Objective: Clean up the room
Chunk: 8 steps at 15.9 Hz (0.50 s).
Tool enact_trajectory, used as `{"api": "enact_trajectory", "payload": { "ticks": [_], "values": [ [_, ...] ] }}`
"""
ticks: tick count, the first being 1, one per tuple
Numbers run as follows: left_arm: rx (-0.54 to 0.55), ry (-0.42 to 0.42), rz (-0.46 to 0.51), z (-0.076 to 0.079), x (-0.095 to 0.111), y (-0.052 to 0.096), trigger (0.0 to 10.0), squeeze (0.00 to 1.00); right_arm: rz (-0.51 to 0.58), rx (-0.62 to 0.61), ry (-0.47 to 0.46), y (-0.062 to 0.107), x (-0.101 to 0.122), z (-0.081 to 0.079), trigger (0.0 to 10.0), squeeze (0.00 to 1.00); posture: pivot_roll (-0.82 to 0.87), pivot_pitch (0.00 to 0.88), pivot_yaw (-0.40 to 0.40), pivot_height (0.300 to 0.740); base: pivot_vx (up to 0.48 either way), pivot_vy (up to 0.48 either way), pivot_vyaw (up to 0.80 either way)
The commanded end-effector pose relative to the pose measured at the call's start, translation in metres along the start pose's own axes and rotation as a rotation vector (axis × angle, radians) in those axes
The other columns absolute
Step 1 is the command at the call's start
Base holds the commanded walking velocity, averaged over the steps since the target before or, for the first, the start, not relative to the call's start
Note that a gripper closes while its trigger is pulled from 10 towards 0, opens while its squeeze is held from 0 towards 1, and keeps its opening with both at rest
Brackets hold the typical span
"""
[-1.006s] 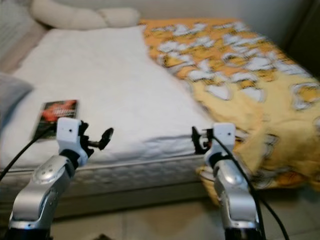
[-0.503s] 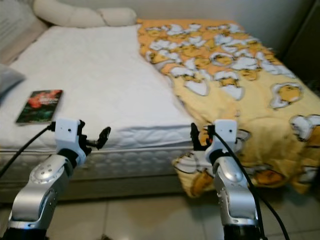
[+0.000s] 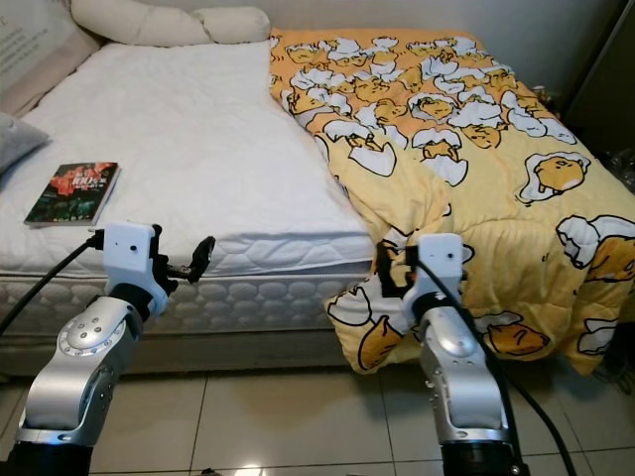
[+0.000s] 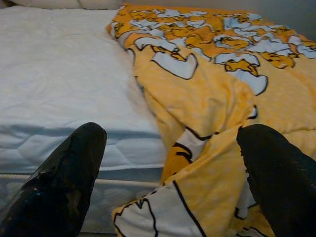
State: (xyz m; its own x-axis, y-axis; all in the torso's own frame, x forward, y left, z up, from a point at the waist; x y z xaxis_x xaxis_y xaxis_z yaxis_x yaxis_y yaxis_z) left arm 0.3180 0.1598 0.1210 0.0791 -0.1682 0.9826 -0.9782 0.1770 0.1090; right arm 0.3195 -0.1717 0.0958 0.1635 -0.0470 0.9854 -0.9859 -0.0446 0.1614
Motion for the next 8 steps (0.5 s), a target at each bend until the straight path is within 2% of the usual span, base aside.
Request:
{"api": "enact_trajectory", "payload": {
  "ticks": [1, 3, 8],
  "values": [
    [-0.008, -0.019, 0.01, 0.0008, 0.0027, -0.0018, 10.0, 0.98, 0.015, 0.012, 0.01, -0.0034, 0.0042, -0.0044, 10.0, 0.0, -0.01, 0.0, -0.007, 0.74, 0.259, 0.0, 0.0],
    [-0.005, -0.016, 0.012, 0.0011, 0.0026, -0.0013, 10.0, 0.99, -0.004, 0.02, -0.009, -0.0029, 0.0002, -0.0056, 10.0, 0.0, -0.01, 0.0, -0.013, 0.74, 0.3, 0.0, 0.0],
    [-0.018, -0.019, 0.016, 0.0036, 0.0011, -0.0013, 10.0, 0.99, -0.025, 0.006, -0.007, -0.0045, -0.0035, -0.004, 10.0, 0.0, -0.01, 0.0, -0.013, 0.74, 0.322, 0.0, -0.74]
  ]
}}
Point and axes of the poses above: a point about 5 cm out from each wrist's last joint towards the gripper, its own y axis pointing back from the gripper into the wrist, its own x axis along the axis of the wrist's last joint, z = x × y, the point moved 4 cm from there along -y, pointing out of the wrist towards the gripper, and after that the axes turned 5 degrees about -y, right-handed, at the moved point
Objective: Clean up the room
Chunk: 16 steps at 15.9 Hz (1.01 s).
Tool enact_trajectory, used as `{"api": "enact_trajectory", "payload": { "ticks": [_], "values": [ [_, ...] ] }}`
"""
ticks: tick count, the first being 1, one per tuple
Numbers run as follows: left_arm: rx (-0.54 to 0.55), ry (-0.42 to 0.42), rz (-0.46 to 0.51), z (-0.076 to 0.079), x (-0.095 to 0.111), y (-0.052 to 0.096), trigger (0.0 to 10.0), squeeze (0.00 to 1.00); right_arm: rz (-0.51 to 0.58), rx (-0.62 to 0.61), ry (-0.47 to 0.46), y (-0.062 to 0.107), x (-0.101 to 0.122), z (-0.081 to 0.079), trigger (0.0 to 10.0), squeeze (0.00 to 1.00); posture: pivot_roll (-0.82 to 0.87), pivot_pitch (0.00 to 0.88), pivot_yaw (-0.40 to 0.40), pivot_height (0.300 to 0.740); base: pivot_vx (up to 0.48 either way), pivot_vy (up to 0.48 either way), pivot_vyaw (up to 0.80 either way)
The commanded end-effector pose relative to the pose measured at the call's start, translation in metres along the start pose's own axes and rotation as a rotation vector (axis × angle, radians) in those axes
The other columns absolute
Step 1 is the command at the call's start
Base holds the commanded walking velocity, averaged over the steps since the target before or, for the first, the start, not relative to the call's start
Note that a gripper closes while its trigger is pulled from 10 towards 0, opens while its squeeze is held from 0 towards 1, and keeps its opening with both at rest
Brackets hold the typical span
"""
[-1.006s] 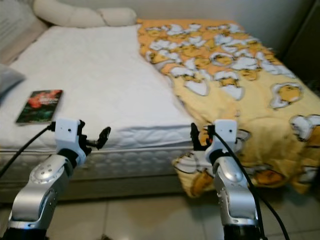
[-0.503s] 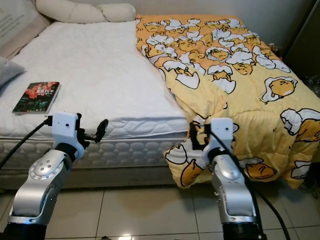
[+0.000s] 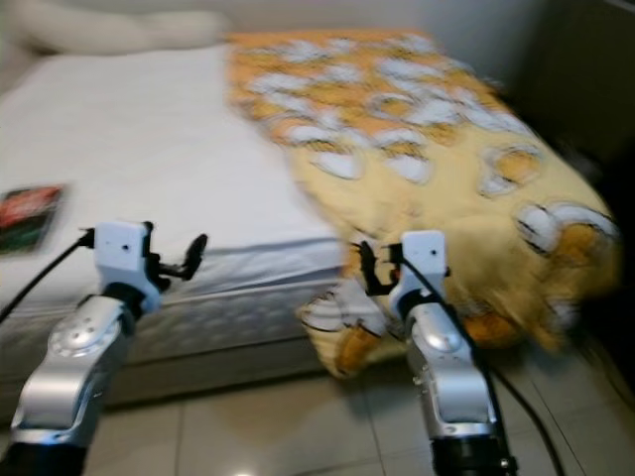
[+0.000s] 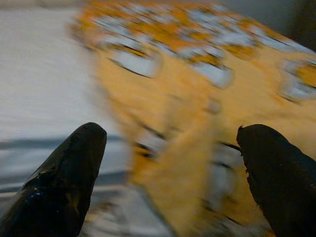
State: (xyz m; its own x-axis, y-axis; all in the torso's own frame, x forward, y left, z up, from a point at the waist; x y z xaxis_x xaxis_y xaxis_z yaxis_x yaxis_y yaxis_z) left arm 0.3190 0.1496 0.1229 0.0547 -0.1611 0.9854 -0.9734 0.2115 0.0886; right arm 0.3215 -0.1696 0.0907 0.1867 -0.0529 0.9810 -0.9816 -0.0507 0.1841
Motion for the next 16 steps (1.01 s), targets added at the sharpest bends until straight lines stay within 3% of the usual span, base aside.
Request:
{"api": "enact_trajectory", "payload": {
  "ticks": [1, 16],
  "values": [
    [0.01, -0.023, -0.009, -0.0055, -0.0024, 0.0016, 10.0, 0.99, -0.002, -0.006, 0.003, -0.0025, 0.0015, -0.0011, 10.0, 0.0, -0.01, 0.0, -0.014, 0.74, 0.334, 0.0, -0.59],
    [-0.014, -0.035, -0.011, -0.0009, -0.0054, 0.003, 10.0, 1.0, -0.007, 0.026, 0.025, -0.0023, -0.0006, -0.0083, 10.0, 0.0, -0.02, 0.0, -0.013, 0.74, 0.333, 0.0, 0.0]
  ]
}}
Point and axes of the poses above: a point about 5 cm out from each wrist's last joint towards the gripper, its own y axis pointing back from the gripper into the wrist, its own x axis along the axis of the wrist's last joint, z = x × y, the point moved 4 cm from there along -y, pointing out of the wrist towards the gripper, and after that the axes turned 5 degrees about -y, right-handed, at the moved point
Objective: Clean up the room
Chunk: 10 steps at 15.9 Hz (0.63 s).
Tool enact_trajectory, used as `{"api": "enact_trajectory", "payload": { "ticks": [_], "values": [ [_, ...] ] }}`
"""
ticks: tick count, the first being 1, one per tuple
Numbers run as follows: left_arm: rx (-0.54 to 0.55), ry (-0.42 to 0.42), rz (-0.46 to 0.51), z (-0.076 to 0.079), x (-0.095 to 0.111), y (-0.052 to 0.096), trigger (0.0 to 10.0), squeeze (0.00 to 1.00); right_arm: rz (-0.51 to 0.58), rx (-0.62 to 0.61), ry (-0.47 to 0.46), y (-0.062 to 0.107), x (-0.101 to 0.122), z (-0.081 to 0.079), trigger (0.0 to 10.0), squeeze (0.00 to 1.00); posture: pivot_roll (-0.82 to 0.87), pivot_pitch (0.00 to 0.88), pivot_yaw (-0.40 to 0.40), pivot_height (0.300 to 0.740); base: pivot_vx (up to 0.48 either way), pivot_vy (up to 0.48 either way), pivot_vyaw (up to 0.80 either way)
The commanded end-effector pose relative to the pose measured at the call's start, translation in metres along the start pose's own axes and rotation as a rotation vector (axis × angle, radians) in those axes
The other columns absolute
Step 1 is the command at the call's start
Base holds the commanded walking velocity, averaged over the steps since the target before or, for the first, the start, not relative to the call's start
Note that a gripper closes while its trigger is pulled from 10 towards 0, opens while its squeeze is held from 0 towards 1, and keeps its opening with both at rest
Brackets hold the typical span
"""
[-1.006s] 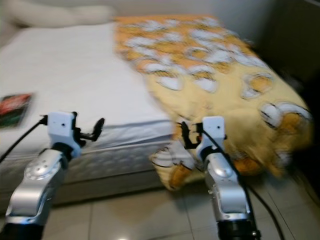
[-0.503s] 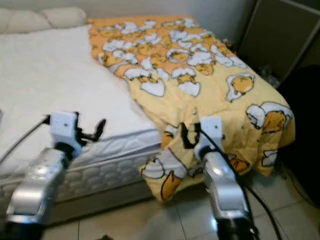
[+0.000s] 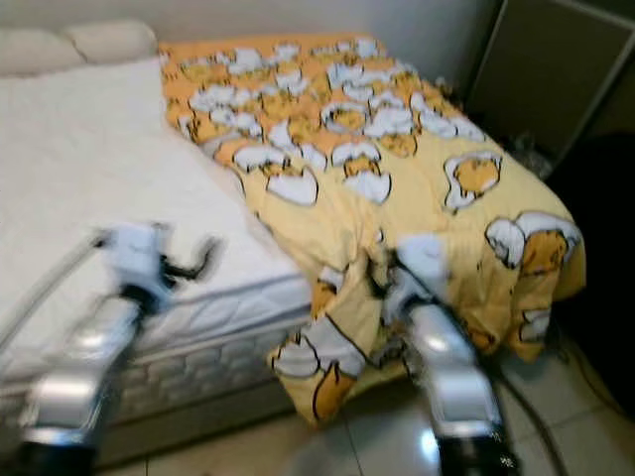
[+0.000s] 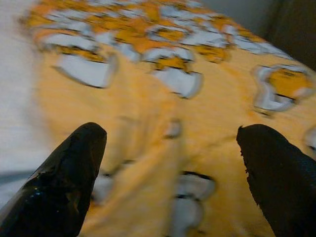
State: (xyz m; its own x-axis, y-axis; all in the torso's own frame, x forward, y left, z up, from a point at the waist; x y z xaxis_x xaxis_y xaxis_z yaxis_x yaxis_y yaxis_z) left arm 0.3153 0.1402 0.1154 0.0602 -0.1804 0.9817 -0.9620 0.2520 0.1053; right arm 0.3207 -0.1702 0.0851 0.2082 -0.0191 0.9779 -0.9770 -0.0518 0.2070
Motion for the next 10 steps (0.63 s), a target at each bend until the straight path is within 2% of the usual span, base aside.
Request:
{"api": "enact_trajectory", "payload": {
  "ticks": [1, 10],
  "values": [
    [0.028, -0.019, -0.002, -0.0118, 0.0002, 0.0028, 10.0, 0.99, 0.015, 0.024, -0.009, -0.0018, 0.0048, -0.0092, 10.0, 0.0, -0.02, 0.0, -0.011, 0.74, 0.334, 0.0, 0.0],
    [-0.002, -0.035, -0.015, -0.0108, -0.0024, 0.0053, 10.0, 0.99, -0.02, 0.017, -0.024, -0.001, -0.0049, -0.0102, 10.0, 0.0, -0.02, 0.0, 0.0, 0.74, 0.333, 0.0, 0.0]
  ]
}}
Point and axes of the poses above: a point about 5 cm out from each wrist's last joint towards the gripper, its own y axis pointing back from the gripper into the wrist, its own x axis along the axis of the wrist's last joint, z = x × y, the point moved 4 cm from there along -y, pointing out of the wrist towards the gripper, and after that the axes turned 5 degrees about -y, right-handed, at the moved point
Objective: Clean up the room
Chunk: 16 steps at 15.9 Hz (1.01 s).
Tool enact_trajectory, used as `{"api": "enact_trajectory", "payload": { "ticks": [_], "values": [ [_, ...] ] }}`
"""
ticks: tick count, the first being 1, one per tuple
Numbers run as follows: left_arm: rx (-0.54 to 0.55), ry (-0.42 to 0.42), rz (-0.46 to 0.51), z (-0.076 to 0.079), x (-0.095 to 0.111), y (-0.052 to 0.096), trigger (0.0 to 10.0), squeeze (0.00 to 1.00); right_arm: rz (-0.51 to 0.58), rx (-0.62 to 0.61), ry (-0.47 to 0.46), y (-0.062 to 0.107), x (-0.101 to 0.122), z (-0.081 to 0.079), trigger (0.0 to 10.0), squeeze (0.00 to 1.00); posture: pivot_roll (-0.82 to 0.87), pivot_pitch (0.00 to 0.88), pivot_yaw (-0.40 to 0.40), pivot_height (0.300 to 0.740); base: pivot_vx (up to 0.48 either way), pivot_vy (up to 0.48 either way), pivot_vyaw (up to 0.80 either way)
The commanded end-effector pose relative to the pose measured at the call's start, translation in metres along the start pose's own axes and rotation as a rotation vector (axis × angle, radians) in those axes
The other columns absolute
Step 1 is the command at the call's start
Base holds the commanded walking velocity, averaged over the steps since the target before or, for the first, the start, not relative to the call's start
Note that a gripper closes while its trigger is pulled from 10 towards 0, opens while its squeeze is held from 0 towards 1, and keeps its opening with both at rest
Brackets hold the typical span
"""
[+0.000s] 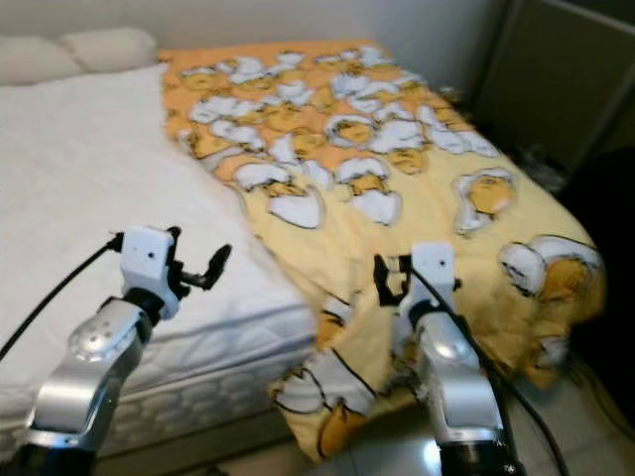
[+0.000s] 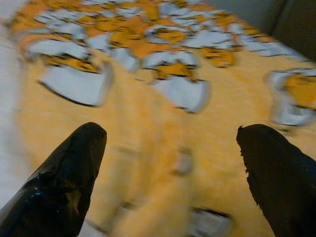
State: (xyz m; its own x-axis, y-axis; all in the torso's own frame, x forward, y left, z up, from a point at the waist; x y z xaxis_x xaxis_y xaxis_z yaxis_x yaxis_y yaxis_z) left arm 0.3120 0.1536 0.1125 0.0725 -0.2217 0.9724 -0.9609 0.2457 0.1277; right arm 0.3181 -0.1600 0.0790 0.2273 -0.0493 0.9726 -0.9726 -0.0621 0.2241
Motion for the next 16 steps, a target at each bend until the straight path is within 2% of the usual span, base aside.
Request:
{"api": "enact_trajectory", "payload": {
  "ticks": [1, 3, 7, 9, 10, 11, 12, 14, 15, 16],
  "values": [
    [-0.004, 0.003, 0.006, 0.0, 0.003, -0.001, 10.0, 0.99, -0.006, 0.007, 0.002, -0.003, 0.001, 0.0, 10.0, 0.0, -0.02, 0.0, 0.0, 0.74, 0.315, 0.0, 0.0],
    [-0.037, 0.001, -0.001, 0.003, 0.002, 0.0, 10.0, 0.95, -0.039, 0.013, -0.019, -0.007, -0.003, -0.001, 10.0, 0.0, -0.02, 0.0, -0.001, 0.74, 0.0, 0.0, 0.0],
    [-0.168, -0.047, -0.005, 0.014, 0.002, 0.005, 10.0, 0.8, -0.242, -0.002, -0.004, -0.032, -0.031, -0.002, 10.0, 0.0, -0.02, 0.0, 0.019, 0.74, 0.0, 0.0, 0.0],
    [-0.26, -0.089, -0.023, 0.022, 0.0, 0.007, 10.0, 0.56, -0.28, -0.033, -0.047, -0.044, -0.034, 0.0, 10.0, 0.0, -0.02, 0.0, 0.025, 0.74, 0.0, 0.0, 0.0],
    [-0.314, -0.106, -0.035, 0.027, -0.001, 0.008, 10.0, 0.27, -0.31, -0.049, -0.061, -0.05, -0.037, 0.001, 10.0, 0.0, -0.02, 0.0, 0.029, 0.74, 0.0, 0.0, 0.0],
    [-0.363, -0.113, -0.043, 0.03, 0.0, 0.008, 10.0, 0.11, -0.353, -0.06, -0.069, -0.055, -0.041, 0.003, 10.0, 0.0, -0.02, 0.0, 0.029, 0.74, 0.0, 0.0, 0.0],
    [-0.401, -0.125, -0.05, 0.032, 0.0, 0.009, 10.0, 0.0, -0.383, -0.068, -0.078, -0.059, -0.043, 0.004, 10.0, 0.0, -0.01, 0.0, 0.03, 0.74, 0.0, 0.0, 0.0],
    [-0.464, -0.165, -0.062, 0.033, 0.0, 0.011, 10.0, 0.0, -0.414, -0.101, -0.177, -0.066, -0.044, 0.008, 10.0, 0.0, -0.01, 0.0, 0.03, 0.74, 0.0, 0.0, 0.0],
    [-0.472, -0.164, -0.065, 0.033, 0.0, 0.012, 10.0, 0.0, -0.419, -0.11, -0.183, -0.067, -0.044, 0.009, 10.0, 0.0, 0.01, 0.0, 0.028, 0.74, 0.0, 0.0, 0.0],
    [-0.487, -0.179, -0.074, 0.032, 0.0, 0.014, 10.0, 0.0, -0.434, -0.117, -0.138, -0.067, -0.046, 0.012, 10.0, 0.0, 0.01, 0.0, 0.027, 0.74, 0.0, 0.0, 0.0]
  ]
}}
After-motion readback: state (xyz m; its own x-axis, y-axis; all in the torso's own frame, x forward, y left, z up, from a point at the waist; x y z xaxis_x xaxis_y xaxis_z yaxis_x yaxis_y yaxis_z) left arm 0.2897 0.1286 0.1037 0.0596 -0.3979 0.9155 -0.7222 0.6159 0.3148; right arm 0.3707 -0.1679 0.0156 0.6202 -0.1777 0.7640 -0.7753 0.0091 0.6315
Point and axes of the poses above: a point about 5 cm out from each wrist's last joint towards the gripper, its own y axis pointing back from the gripper into the wrist, its own x axis along the axis of the wrist's last joint, z = x × y, the point moved 4 cm from there along -y, pointing out of the wrist towards the gripper, and after that the axes turned 5 degrees about -y, right-handed, at the moved point
